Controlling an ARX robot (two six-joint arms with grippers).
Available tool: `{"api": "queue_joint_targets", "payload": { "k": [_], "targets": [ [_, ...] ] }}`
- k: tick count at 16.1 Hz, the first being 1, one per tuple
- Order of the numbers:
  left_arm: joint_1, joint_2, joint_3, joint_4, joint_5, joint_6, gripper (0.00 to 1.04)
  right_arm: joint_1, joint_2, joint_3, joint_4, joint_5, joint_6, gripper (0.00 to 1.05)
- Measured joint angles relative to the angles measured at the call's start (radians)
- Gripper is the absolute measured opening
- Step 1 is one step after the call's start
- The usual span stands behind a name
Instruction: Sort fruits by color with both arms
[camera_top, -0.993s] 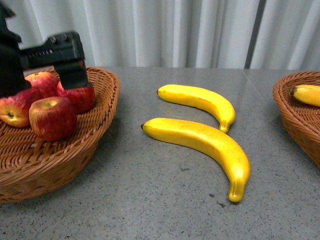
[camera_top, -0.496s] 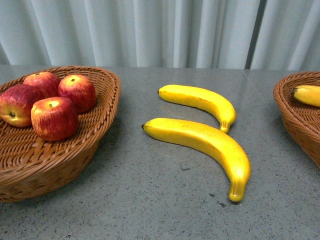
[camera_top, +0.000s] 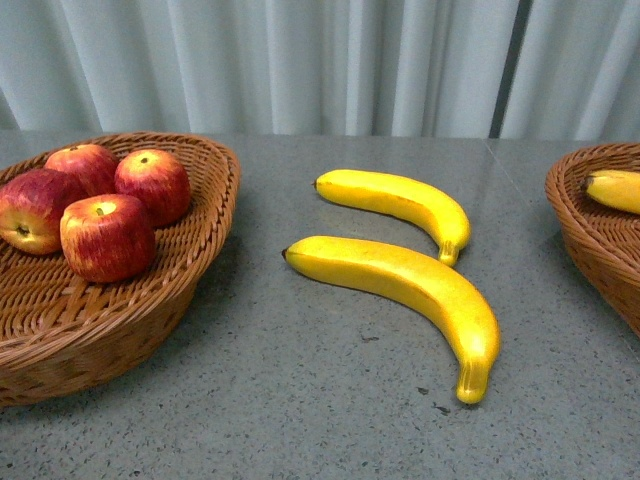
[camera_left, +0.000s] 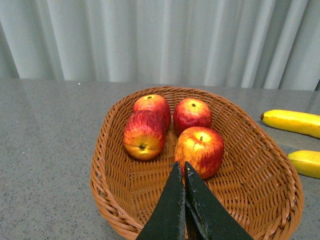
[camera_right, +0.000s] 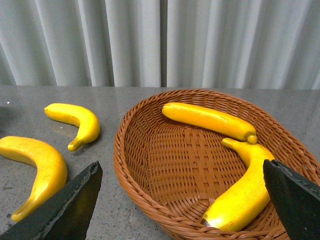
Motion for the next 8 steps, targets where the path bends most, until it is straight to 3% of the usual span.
{"api": "queue_joint_targets", "payload": {
  "k": [8],
  "targets": [
    [0.0,-0.174,-0.057,-0.09,0.0,0.001,0.02,0.0,0.0,0.0,0.0,0.0,0.0,0.98]
  ]
}}
